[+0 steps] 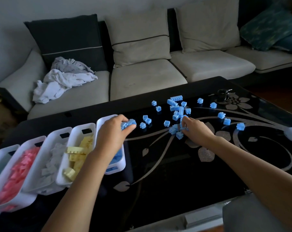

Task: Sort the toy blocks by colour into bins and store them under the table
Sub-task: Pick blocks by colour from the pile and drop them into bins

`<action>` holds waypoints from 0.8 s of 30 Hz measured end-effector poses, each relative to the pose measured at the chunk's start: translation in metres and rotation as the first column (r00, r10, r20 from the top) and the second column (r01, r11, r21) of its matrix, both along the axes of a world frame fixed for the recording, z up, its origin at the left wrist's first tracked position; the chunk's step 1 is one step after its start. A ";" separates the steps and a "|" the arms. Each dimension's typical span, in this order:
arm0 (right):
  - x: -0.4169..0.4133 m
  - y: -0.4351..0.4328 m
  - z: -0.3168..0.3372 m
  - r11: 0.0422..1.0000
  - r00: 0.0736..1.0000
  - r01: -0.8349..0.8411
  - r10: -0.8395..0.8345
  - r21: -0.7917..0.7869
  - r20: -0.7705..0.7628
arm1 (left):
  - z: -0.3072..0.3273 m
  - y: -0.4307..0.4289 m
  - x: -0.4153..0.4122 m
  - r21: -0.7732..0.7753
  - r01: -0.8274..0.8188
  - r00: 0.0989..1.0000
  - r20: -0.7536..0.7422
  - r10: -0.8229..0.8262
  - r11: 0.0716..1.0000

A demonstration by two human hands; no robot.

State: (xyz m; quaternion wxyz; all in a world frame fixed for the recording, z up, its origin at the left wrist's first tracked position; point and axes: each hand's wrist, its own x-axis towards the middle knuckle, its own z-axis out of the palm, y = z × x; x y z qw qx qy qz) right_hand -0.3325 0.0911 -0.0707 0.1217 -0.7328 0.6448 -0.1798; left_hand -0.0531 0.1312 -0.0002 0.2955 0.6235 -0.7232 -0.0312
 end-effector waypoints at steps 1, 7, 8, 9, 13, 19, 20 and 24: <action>0.000 -0.001 0.002 1.000 1.000 0.007 -0.007 0.011 0.008 | -0.001 0.003 0.014 0.001 -0.047 0.999 0.022 0.047 0.999; 0.012 -0.008 0.028 0.993 0.867 0.100 -0.120 0.067 0.483 | -0.028 0.023 0.054 0.116 -0.058 0.996 0.078 0.049 0.992; 0.020 -0.009 0.038 0.986 0.777 0.075 -0.151 0.148 0.611 | -0.031 0.025 0.056 0.127 -0.032 0.997 0.080 0.022 0.991; 0.030 -0.009 0.047 0.971 0.671 0.019 -0.190 0.240 0.717 | -0.033 0.026 0.058 0.131 -0.004 0.997 0.073 -0.006 0.991; 0.087 -0.017 0.074 0.835 0.220 -0.312 -0.401 0.453 0.889 | -0.034 0.029 0.068 -0.004 0.005 0.999 -0.039 -0.005 1.000; 0.181 -0.016 0.094 0.726 0.158 -0.447 -0.511 0.522 0.845 | -0.034 0.030 0.078 -0.001 -0.122 0.992 -0.013 0.122 0.993; 0.189 -0.018 0.093 0.767 0.257 -0.400 -0.431 0.501 0.865 | -0.036 0.029 0.077 0.008 -0.127 0.992 -0.012 0.127 0.992; 0.208 -0.025 0.089 0.893 0.629 -0.201 -0.197 0.403 0.752 | -0.036 0.028 0.078 -0.012 -0.133 0.991 -0.024 0.133 0.991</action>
